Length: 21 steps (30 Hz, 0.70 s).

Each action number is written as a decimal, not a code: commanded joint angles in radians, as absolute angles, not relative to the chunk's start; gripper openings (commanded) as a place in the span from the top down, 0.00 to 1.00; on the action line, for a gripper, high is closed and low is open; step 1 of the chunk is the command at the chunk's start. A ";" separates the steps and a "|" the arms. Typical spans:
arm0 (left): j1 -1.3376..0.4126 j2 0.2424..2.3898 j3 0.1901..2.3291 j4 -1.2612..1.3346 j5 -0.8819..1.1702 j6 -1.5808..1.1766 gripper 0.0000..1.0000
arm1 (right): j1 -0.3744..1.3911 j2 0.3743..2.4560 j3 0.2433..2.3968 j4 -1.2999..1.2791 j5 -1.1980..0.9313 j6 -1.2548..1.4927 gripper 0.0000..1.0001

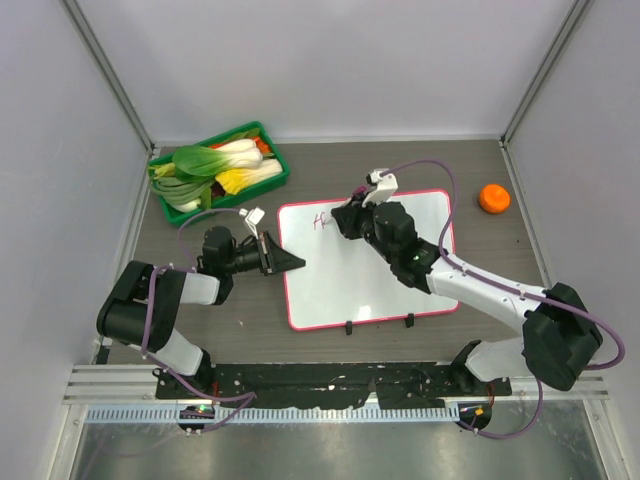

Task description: Write a sentence on the whiteboard

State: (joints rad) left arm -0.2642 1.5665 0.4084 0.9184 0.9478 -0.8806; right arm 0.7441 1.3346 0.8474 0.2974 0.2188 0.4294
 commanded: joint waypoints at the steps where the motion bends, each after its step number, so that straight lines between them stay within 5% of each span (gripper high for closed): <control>1: -0.279 1.608 0.393 0.785 0.854 -0.756 1.00 | 0.742 1.304 0.821 0.279 0.230 0.436 0.99; 21: -0.279 1.608 0.393 0.784 0.854 -0.756 1.00 | 0.742 1.284 0.813 0.295 0.313 0.437 0.99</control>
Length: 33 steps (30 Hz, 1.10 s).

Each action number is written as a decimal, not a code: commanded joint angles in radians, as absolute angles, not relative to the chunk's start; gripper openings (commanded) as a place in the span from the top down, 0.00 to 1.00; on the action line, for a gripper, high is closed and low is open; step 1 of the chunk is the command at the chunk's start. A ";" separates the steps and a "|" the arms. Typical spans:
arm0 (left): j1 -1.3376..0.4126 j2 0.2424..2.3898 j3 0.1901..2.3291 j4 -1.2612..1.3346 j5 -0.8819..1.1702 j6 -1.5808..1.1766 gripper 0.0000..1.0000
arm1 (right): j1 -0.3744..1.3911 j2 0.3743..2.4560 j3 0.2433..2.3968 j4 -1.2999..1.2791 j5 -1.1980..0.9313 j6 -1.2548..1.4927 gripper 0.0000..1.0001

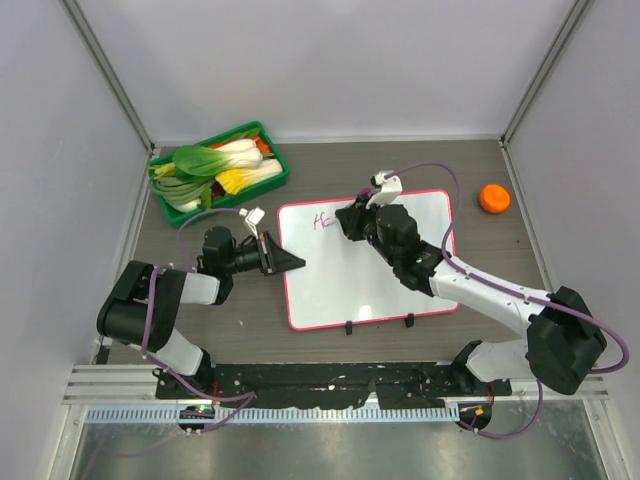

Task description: Write a sentence on the whiteboard

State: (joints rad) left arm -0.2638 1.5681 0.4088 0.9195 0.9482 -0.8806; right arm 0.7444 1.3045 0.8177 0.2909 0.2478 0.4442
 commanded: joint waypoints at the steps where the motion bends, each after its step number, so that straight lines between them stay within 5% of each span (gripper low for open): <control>1: -0.279 1.608 0.391 0.785 0.854 -0.756 1.00 | 0.742 1.287 0.816 0.299 0.314 0.440 0.99; 33: -0.281 1.606 0.393 0.784 0.856 -0.756 1.00 | 0.738 1.345 0.876 0.298 0.351 0.443 0.99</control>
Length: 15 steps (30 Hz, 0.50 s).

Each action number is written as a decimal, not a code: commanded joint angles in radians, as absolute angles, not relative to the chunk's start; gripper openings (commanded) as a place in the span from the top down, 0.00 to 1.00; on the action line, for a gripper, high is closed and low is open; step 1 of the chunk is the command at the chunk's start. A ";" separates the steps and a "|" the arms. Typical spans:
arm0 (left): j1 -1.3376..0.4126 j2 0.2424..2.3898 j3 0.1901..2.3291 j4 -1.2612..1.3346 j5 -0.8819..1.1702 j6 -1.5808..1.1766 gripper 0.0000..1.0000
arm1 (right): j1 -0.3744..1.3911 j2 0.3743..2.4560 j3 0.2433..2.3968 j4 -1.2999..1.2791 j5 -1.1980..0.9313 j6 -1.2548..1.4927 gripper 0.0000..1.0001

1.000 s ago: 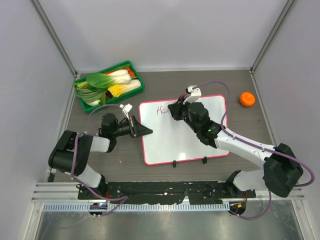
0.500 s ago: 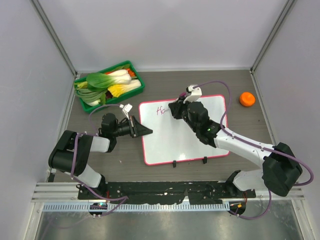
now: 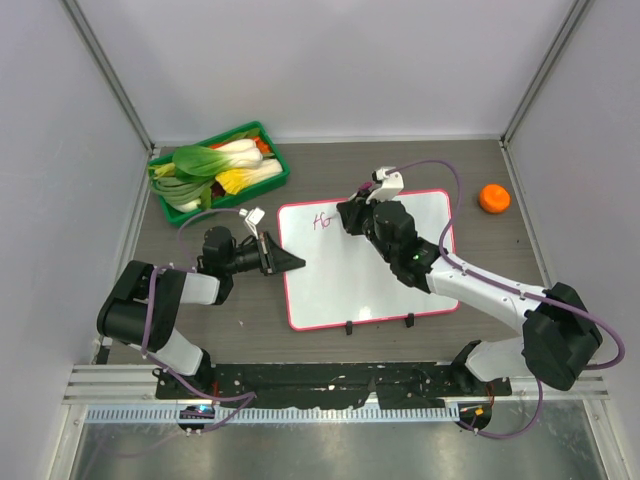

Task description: Write a sentence on the whiteboard

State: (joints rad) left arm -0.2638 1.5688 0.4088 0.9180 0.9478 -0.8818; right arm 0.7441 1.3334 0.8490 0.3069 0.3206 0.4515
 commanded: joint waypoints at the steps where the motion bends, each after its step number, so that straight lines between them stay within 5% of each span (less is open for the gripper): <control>1: -0.282 1.608 0.393 0.784 0.856 -0.756 1.00 | 0.738 1.347 0.876 0.290 0.345 0.445 0.99; 15: -0.281 1.609 0.393 0.785 0.856 -0.756 1.00 | 0.738 1.324 0.830 0.261 0.296 0.446 0.99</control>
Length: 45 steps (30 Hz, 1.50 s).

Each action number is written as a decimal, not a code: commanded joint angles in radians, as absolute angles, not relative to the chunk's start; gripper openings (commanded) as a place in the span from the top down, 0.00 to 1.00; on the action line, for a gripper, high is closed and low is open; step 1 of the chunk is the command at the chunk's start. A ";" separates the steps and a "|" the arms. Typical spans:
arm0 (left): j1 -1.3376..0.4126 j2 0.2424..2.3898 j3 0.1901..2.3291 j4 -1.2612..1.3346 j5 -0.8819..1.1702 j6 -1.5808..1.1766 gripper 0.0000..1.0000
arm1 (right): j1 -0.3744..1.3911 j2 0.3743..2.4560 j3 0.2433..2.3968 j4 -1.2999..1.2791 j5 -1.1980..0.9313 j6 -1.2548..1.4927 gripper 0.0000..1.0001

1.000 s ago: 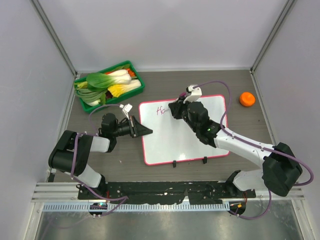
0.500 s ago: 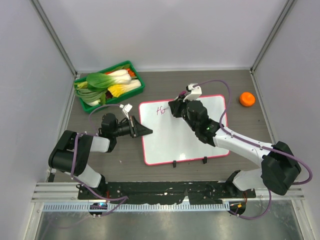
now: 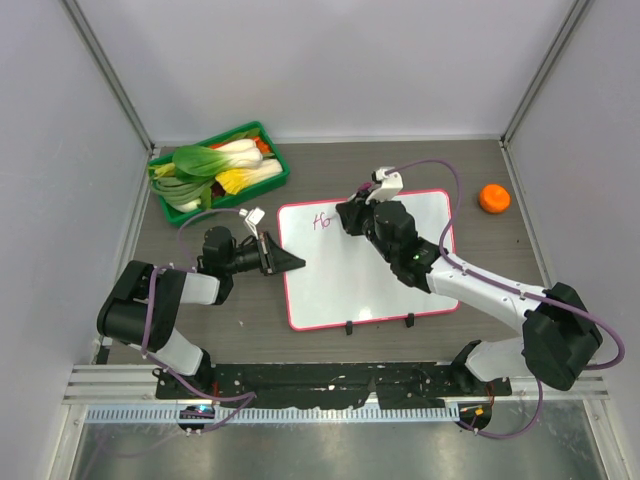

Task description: Write a sentence on the whiteboard

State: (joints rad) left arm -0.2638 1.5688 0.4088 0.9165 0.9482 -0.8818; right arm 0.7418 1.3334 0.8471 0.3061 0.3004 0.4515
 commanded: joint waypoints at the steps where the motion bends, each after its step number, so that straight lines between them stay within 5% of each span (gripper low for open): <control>1: -0.282 1.609 0.394 0.784 0.856 -0.756 1.00 | 0.738 1.325 0.827 0.259 0.296 0.449 0.99; 45: -0.282 1.603 0.393 0.785 0.856 -0.755 1.00 | 0.733 1.258 0.867 0.328 0.311 0.416 0.99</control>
